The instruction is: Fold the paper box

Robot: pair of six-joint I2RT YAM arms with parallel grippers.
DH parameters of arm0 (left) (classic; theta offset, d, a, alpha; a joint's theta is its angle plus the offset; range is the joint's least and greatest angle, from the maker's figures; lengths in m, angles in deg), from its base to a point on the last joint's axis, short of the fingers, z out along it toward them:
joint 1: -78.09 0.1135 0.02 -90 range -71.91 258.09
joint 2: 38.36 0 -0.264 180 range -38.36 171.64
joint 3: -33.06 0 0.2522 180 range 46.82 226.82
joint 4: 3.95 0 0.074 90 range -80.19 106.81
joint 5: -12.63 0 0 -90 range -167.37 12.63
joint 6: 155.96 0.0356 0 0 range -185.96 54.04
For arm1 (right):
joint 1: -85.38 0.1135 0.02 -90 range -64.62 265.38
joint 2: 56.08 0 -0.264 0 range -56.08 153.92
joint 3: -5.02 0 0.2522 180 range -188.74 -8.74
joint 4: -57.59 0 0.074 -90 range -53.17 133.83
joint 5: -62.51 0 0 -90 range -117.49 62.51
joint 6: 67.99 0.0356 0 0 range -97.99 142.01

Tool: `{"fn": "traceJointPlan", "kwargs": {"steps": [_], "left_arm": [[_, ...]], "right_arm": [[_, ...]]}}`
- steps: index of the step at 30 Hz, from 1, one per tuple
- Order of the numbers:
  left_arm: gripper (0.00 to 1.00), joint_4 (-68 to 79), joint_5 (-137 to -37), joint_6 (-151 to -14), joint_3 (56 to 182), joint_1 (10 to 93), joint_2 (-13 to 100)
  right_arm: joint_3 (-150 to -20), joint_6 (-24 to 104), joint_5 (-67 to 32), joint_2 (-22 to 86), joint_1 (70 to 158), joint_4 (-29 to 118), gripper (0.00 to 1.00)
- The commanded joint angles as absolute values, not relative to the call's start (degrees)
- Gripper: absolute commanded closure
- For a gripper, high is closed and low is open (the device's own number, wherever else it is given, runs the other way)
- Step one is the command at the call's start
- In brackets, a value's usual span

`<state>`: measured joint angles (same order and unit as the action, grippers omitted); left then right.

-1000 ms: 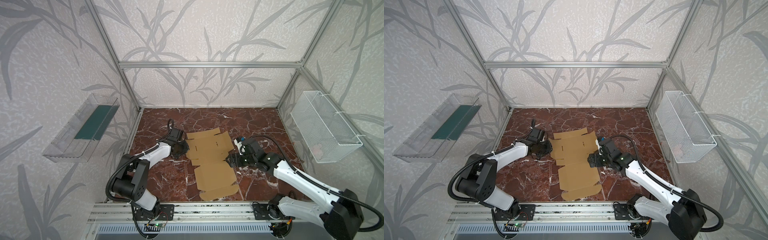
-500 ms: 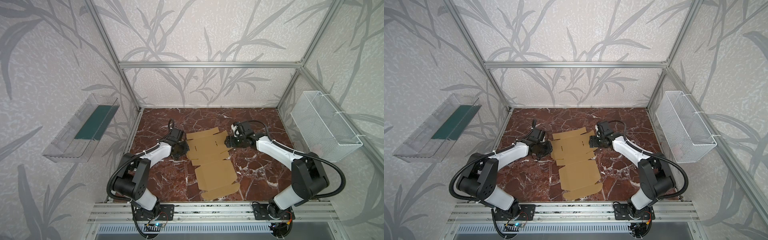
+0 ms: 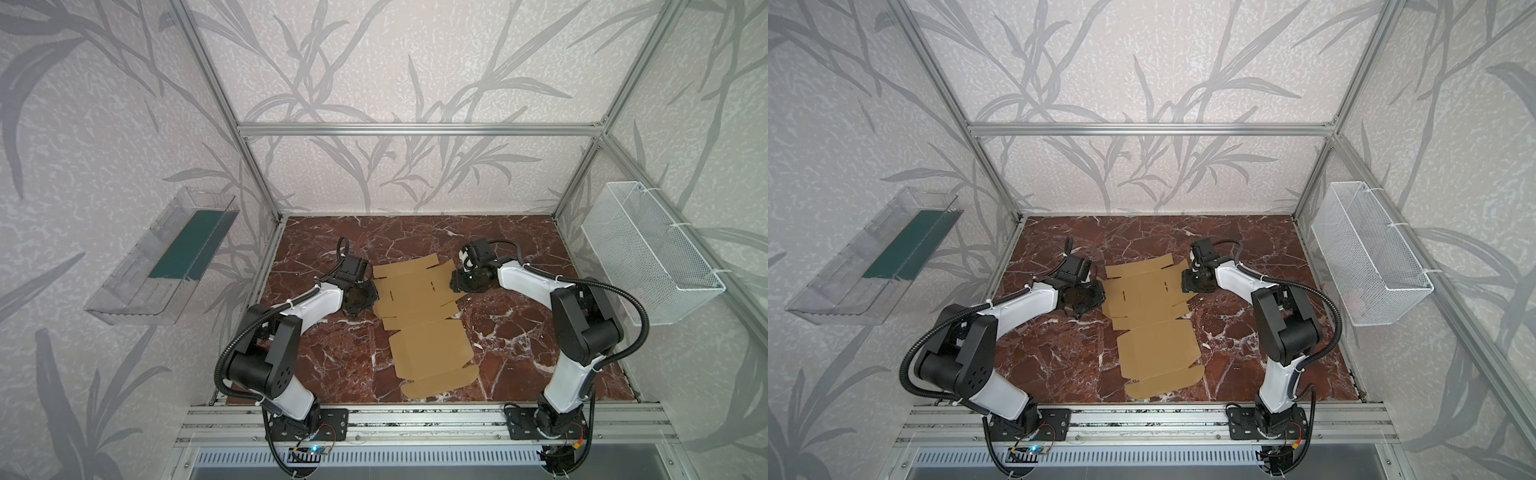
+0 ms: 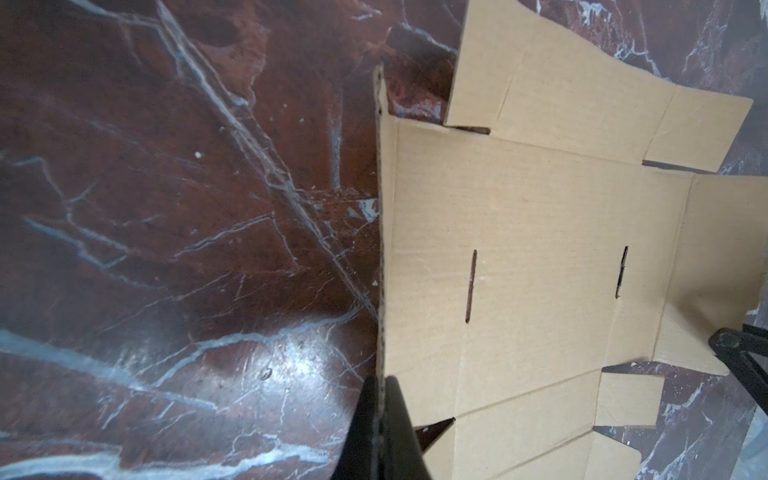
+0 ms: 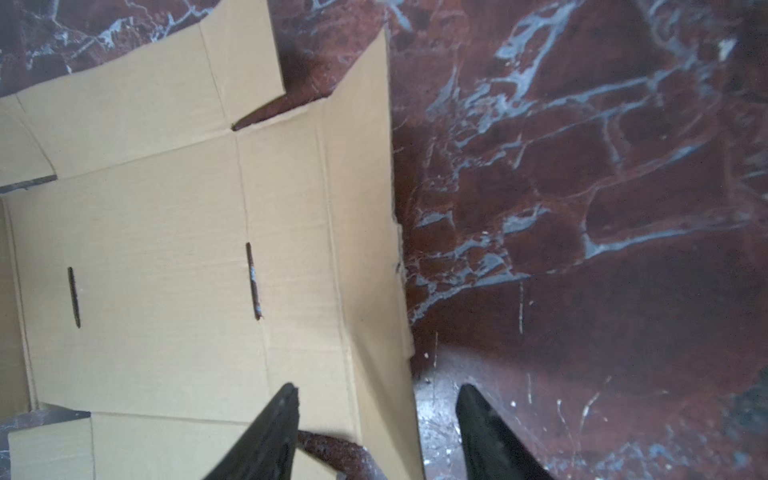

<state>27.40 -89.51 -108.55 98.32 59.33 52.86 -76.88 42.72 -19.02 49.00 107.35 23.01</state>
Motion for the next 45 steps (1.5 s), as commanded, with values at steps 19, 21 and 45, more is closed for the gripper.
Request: {"fn": "traceJointPlan", "kwargs": {"steps": [19,21,45], "left_arm": [[0.94,27.78,-90.61,-108.14,98.89,58.59,50.84],[0.92,27.4,-91.23,-108.49,98.61,58.5,49.59],[0.25,40.12,-86.88,-79.52,119.35,58.85,35.54]], "right_arm": [[-71.23,44.07,-14.68,44.27,107.94,28.09,0.88],[-69.76,43.99,-15.99,42.74,108.77,28.58,0.93],[-44.08,33.02,-26.92,9.27,121.78,49.98,1.0]]}}
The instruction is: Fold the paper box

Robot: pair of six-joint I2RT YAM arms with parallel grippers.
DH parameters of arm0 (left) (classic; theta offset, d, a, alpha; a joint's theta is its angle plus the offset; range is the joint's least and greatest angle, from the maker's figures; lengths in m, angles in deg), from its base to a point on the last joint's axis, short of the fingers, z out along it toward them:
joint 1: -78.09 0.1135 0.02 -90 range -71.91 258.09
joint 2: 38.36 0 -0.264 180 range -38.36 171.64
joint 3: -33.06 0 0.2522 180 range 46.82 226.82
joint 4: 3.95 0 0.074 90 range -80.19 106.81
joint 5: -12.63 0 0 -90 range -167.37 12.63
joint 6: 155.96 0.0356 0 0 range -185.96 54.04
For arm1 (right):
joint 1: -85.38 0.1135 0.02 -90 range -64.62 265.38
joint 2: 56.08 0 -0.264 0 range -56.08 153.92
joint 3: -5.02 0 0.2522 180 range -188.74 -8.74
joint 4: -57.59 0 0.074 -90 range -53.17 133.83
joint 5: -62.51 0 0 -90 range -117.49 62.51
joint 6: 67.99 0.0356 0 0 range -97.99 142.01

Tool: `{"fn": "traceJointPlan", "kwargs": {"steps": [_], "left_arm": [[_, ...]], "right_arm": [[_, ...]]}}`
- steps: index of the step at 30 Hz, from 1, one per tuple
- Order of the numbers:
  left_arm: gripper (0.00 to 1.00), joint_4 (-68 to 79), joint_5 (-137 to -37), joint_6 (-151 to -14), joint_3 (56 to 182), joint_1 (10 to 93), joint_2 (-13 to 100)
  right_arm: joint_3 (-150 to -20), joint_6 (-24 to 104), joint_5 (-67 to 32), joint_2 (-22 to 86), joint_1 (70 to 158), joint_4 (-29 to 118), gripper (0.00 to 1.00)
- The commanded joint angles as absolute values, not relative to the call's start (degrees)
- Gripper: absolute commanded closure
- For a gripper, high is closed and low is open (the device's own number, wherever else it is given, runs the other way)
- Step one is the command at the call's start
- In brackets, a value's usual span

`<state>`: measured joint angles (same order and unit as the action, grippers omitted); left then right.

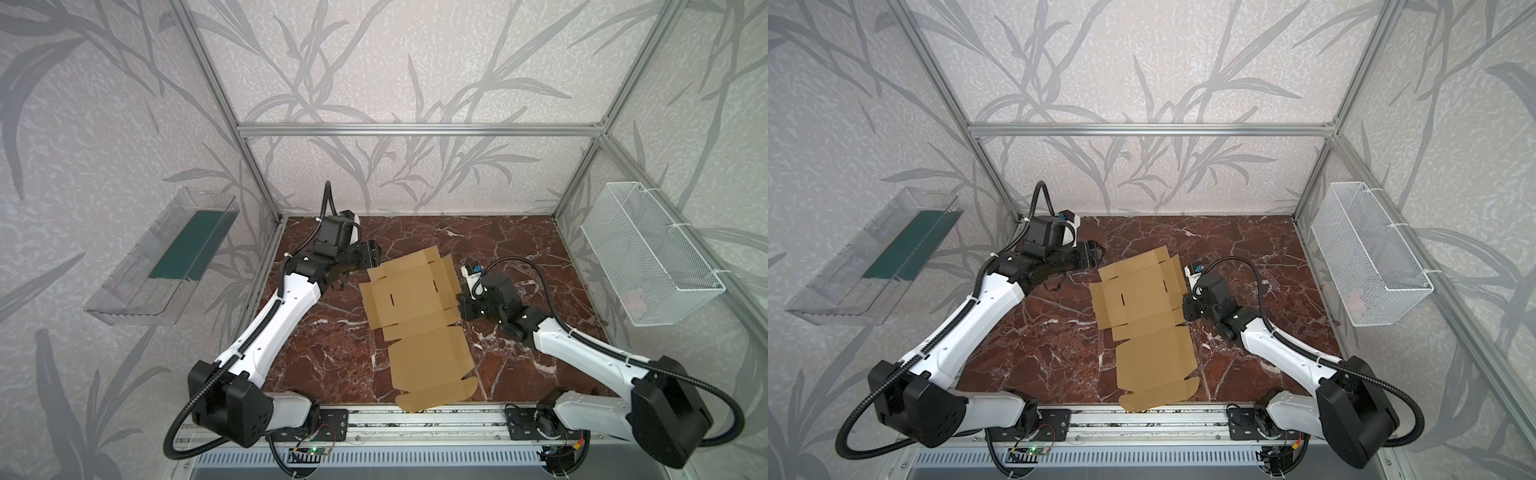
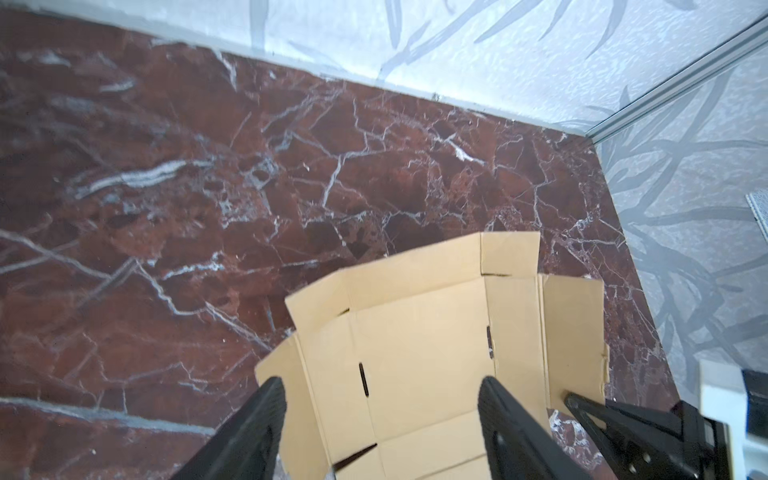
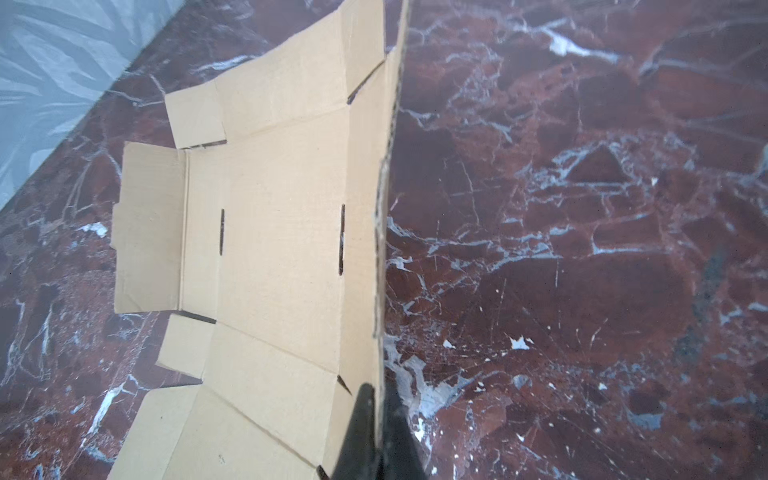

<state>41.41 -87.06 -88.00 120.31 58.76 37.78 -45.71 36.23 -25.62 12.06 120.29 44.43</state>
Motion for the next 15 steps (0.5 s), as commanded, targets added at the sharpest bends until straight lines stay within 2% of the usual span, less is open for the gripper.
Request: {"fn": "traceJointPlan", "kwargs": {"steps": [1,2,5,15], "left_arm": [[0.24,36.96,-88.18,-77.59,117.67,58.85,34.6],[0.23,33.88,-89.94,-74.88,116.01,58.85,33.69],[0.12,29.63,-90.97,-68.7,113.92,58.93,32.8],[0.11,32.07,-97.73,-52.82,117.16,58.93,39.28]], "right_arm": [[-43.53,32.8,-26.92,8.29,122.07,50.23,1.0],[-43.12,32.56,-26.73,7.34,122.24,50.32,1.0],[-41.7,31.99,-25.95,5.09,122.62,50.99,1.0],[-39.53,30.44,-23.71,1.34,123.84,53.12,1.0]]}}
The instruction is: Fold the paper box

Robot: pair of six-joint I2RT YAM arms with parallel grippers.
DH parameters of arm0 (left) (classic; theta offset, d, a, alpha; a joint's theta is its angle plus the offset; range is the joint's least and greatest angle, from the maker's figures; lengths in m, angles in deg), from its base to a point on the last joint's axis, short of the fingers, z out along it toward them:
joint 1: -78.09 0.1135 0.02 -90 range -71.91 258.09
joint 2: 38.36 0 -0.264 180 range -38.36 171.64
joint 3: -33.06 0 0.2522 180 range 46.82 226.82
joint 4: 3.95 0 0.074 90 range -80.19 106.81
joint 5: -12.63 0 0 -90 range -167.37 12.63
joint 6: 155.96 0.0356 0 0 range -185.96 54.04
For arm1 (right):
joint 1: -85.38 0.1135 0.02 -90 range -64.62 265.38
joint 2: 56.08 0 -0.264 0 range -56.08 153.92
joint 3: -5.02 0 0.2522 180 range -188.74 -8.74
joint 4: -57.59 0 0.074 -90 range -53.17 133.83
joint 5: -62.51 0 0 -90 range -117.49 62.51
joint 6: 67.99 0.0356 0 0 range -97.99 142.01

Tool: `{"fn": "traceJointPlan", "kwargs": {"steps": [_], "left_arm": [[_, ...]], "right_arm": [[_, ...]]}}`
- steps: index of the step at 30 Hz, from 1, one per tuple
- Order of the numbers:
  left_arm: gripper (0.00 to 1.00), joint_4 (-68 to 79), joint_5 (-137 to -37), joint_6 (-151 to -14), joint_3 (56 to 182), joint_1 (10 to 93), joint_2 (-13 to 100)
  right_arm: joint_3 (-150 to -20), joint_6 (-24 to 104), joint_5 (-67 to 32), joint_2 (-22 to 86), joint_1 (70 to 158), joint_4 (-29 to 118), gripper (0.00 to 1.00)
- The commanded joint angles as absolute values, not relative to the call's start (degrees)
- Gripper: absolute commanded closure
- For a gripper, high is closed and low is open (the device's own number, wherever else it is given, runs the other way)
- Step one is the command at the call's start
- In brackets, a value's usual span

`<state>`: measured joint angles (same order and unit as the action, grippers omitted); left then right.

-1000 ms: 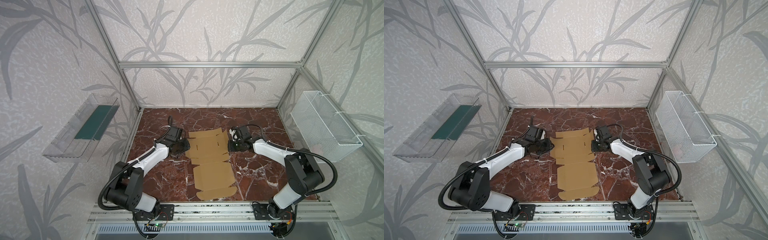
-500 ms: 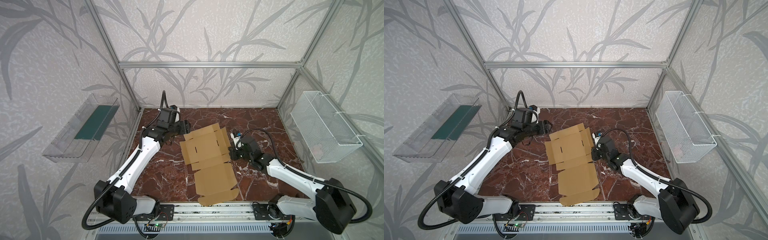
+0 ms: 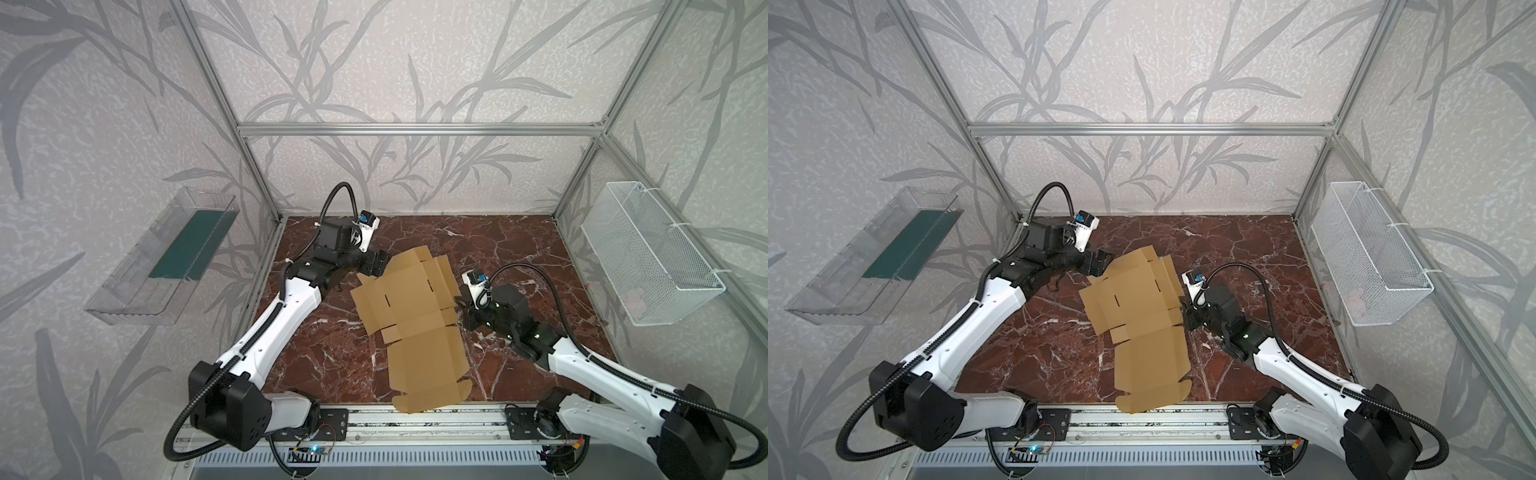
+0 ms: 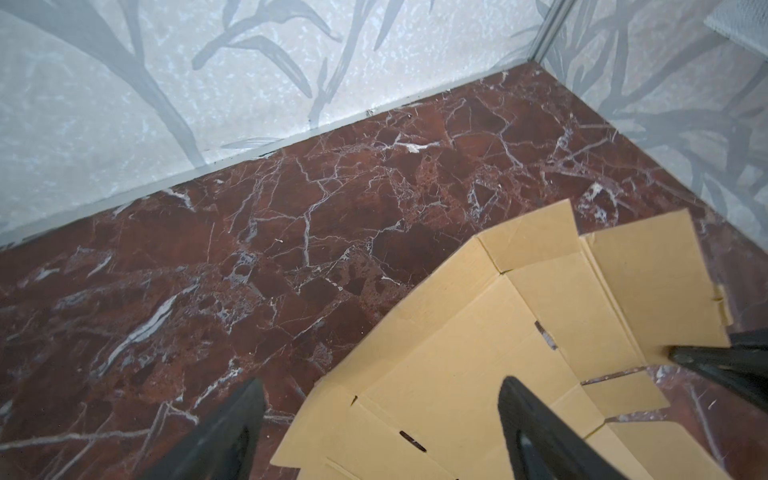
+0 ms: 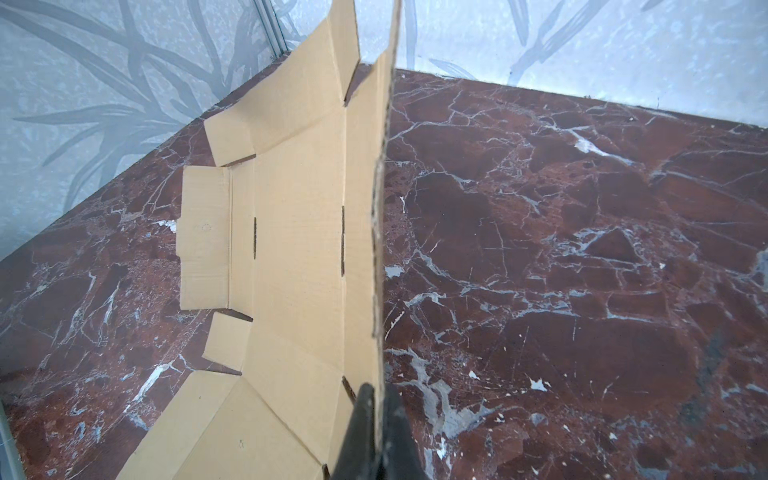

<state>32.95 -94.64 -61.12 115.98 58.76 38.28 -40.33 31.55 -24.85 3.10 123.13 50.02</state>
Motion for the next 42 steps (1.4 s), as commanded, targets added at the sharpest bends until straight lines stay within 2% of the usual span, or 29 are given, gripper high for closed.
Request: {"fn": "traceJointPlan", "kwargs": {"steps": [1,6,17,22,25,27,33,42], "left_arm": [[0.11,31.87,-97.97,-51.13,116.88,59.02,39.71],[0.11,32.62,-95.55,-45.66,116.95,59.44,42.45],[0.15,34.96,-101.6,-45.52,118.36,60.84,47.12],[0.28,35.65,-103.62,-45.66,118.6,61.13,46.94],[0.41,35.74,-104.55,-46.0,118.54,61.3,46.38],[0.46,35.79,-105.3,-46.25,118.29,61.39,46.02],[0.58,36.78,-107.06,-46.11,117.81,61.65,45.49],[0.69,38.48,-108.3,-45.23,117.92,61.83,44.87]], "right_arm": [[-39.27,30.3,-23.58,0.93,123.96,53.39,1.0],[-38.8,29.93,-22.79,-0.08,124.31,53.76,1.0],[-38.36,29.42,-21.78,-0.98,124.75,54.17,1.0],[-38.45,29.44,-21.86,-0.51,124.75,54.44,1.0],[-38.49,29.4,-22.02,-0.28,124.8,54.52,1.0],[-38.48,29.4,-22.14,-0.27,124.8,54.54,1.0],[-38.41,29.4,-22.44,-0.62,124.82,54.37,1.0],[-38.36,29.4,-23.17,-0.62,124.83,54.37,1.0]]}}
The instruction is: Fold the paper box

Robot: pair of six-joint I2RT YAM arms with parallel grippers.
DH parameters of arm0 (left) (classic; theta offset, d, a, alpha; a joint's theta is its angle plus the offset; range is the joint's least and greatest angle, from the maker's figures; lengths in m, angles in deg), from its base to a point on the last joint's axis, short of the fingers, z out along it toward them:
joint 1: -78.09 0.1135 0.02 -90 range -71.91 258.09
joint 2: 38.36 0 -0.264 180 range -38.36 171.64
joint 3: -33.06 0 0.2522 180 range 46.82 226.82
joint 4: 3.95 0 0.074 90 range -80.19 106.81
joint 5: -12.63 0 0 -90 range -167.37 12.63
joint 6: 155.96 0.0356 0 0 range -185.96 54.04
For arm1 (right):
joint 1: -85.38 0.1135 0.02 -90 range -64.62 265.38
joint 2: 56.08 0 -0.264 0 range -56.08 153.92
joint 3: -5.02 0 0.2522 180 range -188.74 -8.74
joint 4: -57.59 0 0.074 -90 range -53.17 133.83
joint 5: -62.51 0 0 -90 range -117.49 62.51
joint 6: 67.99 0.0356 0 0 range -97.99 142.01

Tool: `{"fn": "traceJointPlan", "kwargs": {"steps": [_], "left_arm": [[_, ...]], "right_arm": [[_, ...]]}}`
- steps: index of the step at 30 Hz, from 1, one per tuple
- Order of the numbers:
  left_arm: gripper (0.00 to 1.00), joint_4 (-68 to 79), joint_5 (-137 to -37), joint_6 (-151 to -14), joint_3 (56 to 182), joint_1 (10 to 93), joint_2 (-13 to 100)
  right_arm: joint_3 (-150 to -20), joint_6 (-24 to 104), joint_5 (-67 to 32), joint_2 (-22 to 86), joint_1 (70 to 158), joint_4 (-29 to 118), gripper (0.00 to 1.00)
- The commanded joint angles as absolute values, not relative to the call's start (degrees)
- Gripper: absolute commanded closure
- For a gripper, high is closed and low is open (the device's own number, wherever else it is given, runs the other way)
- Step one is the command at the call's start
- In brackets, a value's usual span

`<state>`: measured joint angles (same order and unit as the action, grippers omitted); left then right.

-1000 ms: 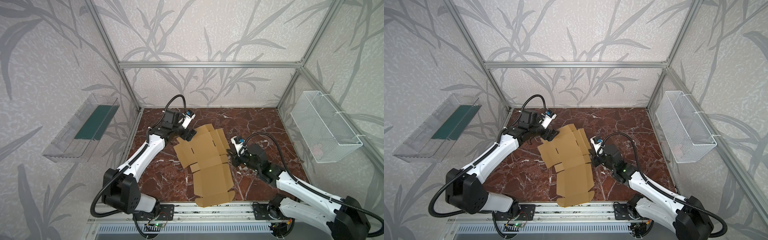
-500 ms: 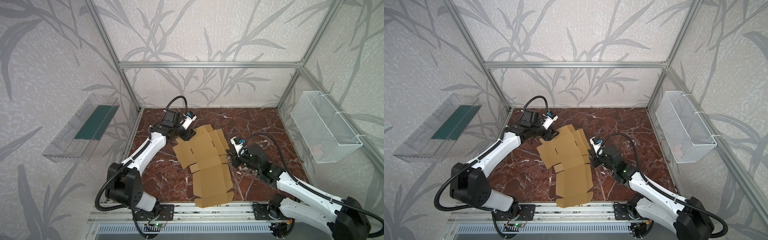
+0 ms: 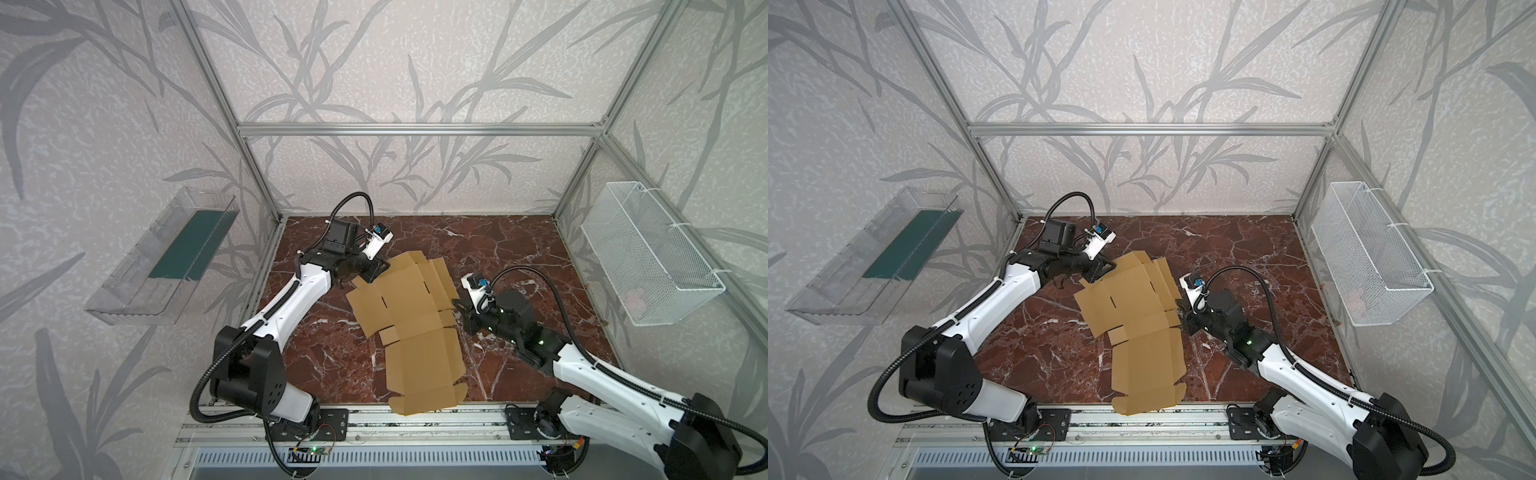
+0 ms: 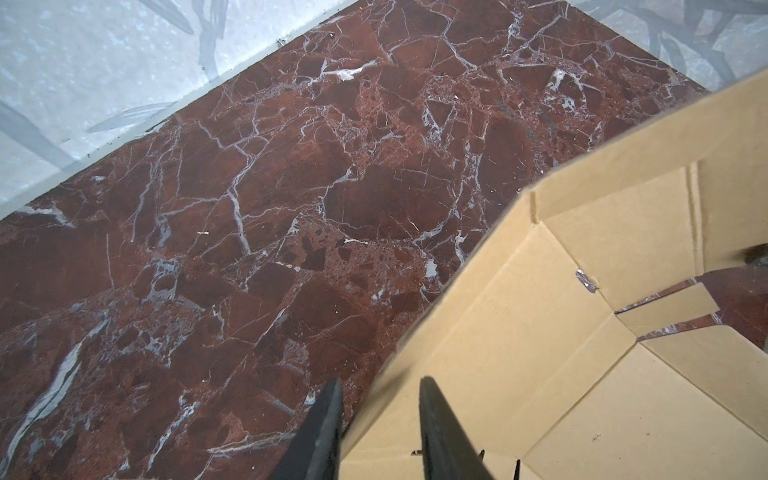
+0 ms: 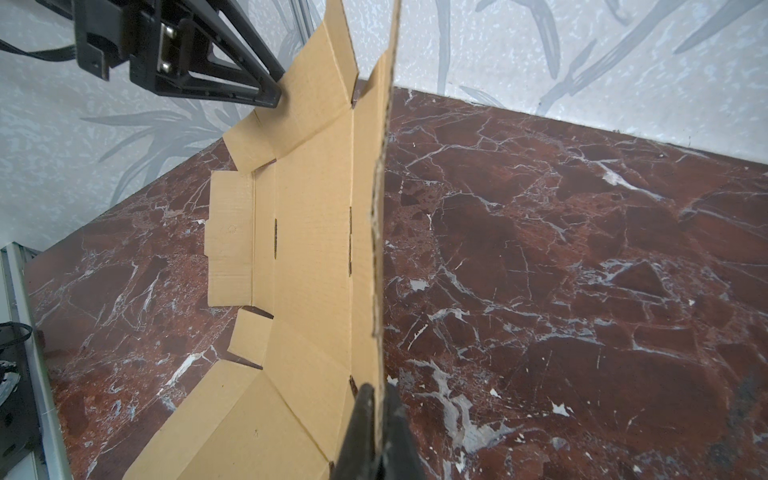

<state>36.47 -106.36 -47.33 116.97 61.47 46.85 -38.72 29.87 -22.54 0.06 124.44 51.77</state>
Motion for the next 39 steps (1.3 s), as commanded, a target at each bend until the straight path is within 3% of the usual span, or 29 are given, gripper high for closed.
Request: {"fn": "traceJointPlan", "kwargs": {"steps": [1,16,26,34,39], "left_arm": [[0.7,38.56,-108.49,-45.17,117.85,61.83,44.79],[0.75,40.58,-109.34,-44.16,117.7,61.92,44.7],[0.74,40.51,-108.66,-43.72,117.04,61.92,44.23],[0.65,40.51,-108.91,-44.07,116.43,61.83,44.1],[0.67,40.87,-109.52,-43.99,116.25,61.83,44.26]], "right_arm": [[-38.36,29.4,-23.18,-0.62,124.83,54.37,1.0],[-38.23,29.39,-23.62,-0.62,124.78,54.52,1.0],[-38.25,29.4,-23.28,-0.8,124.8,54.55,1.0],[-38.19,29.42,-23.08,-0.96,124.81,54.59,1.0],[-38.13,29.4,-23.04,-1.11,124.79,54.64,1.0]]}}
